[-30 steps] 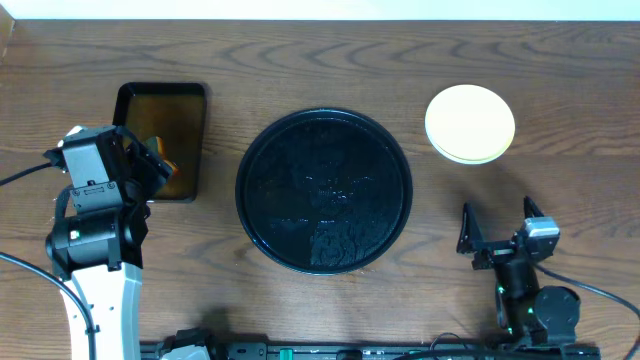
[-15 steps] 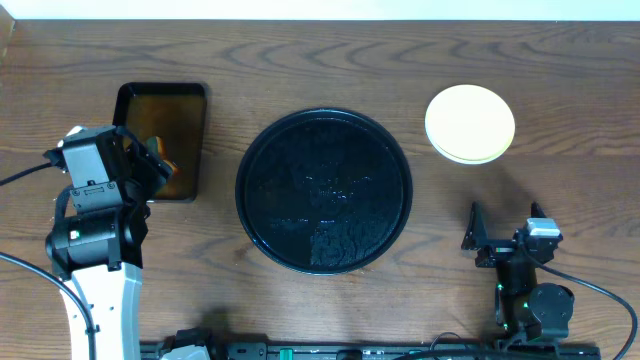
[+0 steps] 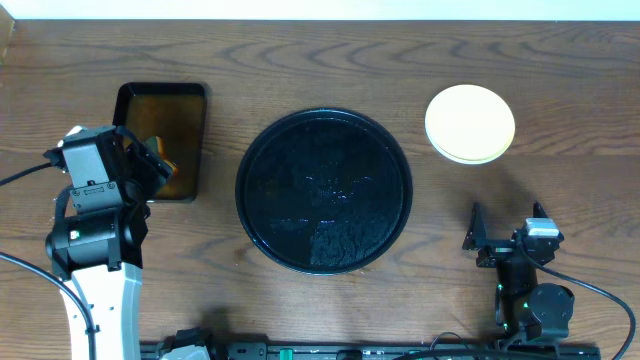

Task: Clean dirty plates on tray and stack at the side

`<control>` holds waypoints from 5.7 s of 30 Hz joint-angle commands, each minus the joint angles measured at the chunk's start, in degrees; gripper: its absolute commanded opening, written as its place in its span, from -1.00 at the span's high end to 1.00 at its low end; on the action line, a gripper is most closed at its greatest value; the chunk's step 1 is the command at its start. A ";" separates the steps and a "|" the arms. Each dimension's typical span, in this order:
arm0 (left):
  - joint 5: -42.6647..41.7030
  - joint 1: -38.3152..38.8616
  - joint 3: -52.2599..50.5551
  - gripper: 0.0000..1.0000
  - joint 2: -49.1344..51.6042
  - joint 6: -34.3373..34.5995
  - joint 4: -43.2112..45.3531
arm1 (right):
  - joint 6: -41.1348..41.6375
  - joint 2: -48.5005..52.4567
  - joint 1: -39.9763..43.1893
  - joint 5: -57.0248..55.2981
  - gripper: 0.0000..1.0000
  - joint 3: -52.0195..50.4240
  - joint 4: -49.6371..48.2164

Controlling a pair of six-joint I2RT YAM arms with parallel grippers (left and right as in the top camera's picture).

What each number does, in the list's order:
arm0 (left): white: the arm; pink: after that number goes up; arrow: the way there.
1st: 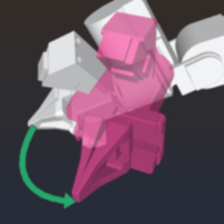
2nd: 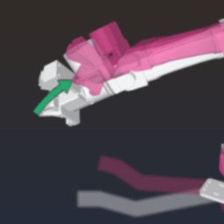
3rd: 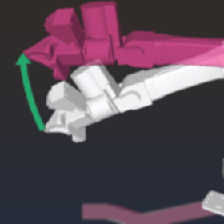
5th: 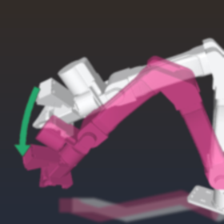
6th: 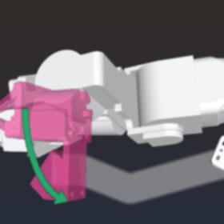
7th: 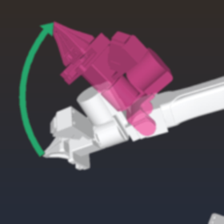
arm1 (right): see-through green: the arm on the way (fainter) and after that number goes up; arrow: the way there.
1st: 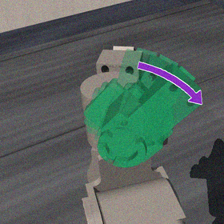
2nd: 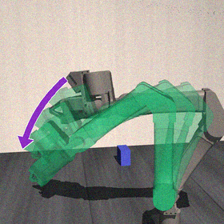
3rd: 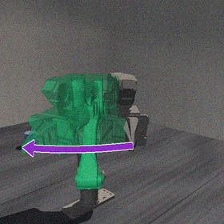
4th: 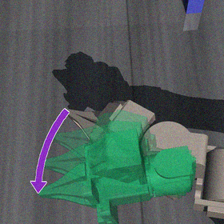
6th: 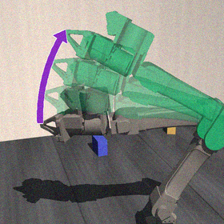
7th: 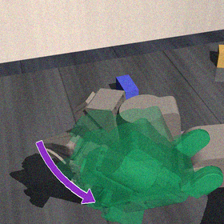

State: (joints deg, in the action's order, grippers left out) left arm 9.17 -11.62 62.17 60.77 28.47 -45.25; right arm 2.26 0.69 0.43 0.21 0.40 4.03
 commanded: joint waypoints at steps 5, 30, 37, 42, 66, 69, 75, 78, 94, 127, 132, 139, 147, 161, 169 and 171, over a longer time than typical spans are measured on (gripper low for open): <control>0.11 -0.22 -0.07 -0.65 0.22 -0.15 -0.22 | -1.05 -0.35 0.31 -0.79 -0.98 -0.09 0.26; -11.76 1.64 -3.43 -0.65 1.57 -4.57 -3.98 | -1.05 -0.35 0.31 -0.79 -0.99 -0.09 0.26; -11.76 7.30 -19.47 -0.65 -3.30 -15.02 5.86 | -1.05 -0.35 0.31 -0.79 -0.98 -0.09 0.26; -11.82 8.22 -33.83 -0.64 -9.01 -15.96 23.15 | -1.05 -0.35 0.31 -0.79 -0.99 -0.09 0.26; -13.05 13.14 -61.94 -0.64 -34.47 -24.55 53.53 | -1.05 -0.35 0.31 -0.79 -0.99 -0.09 0.26; -13.05 14.71 -61.94 -0.64 -37.57 -27.58 51.23 | -1.05 -0.35 0.31 -0.79 -0.99 -0.09 0.26; -12.33 14.93 -61.94 -0.64 -43.85 -28.22 41.22 | -1.05 -0.35 0.31 -0.79 -0.99 -0.09 0.26; -12.35 14.93 -61.94 -0.64 -46.53 -28.24 41.33 | -1.05 -0.35 0.31 -0.79 -0.98 -0.09 0.26; -11.91 14.93 -61.94 -0.65 -60.67 -33.55 41.00 | -1.05 -0.35 0.31 -0.79 -0.98 -0.09 0.26; -11.54 14.93 -61.94 -0.65 -60.54 -33.81 41.24 | -1.05 -0.35 0.31 -0.79 -0.99 -0.09 0.26; -11.54 14.93 -61.94 -0.64 -60.54 -33.81 41.24 | -1.05 -0.35 0.31 -0.79 -0.99 -0.09 0.26; -11.54 14.93 -61.94 -0.64 -60.54 -33.81 41.24 | -1.05 -0.35 0.31 -0.79 -0.99 -0.09 0.26; -11.54 14.93 -61.94 -0.64 -60.54 -33.81 41.24 | -1.05 -0.35 0.31 -0.79 -0.98 -0.09 0.26; -11.54 14.93 -61.94 -0.65 -60.54 -33.81 41.24 | -1.05 -0.35 0.31 -0.79 -0.99 -0.09 0.26; -11.56 14.93 -61.94 -0.65 -60.54 -33.81 41.24 | -1.05 -0.35 0.31 -0.79 -0.99 -0.09 0.26; -11.54 14.93 -61.94 -0.64 -60.54 -33.81 41.24 | -1.05 -0.35 0.31 -0.79 -0.99 -0.09 0.26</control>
State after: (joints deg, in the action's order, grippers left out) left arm -3.05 3.11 0.75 0.62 -4.56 -1.30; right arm 2.07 0.67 0.43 -0.01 0.40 4.03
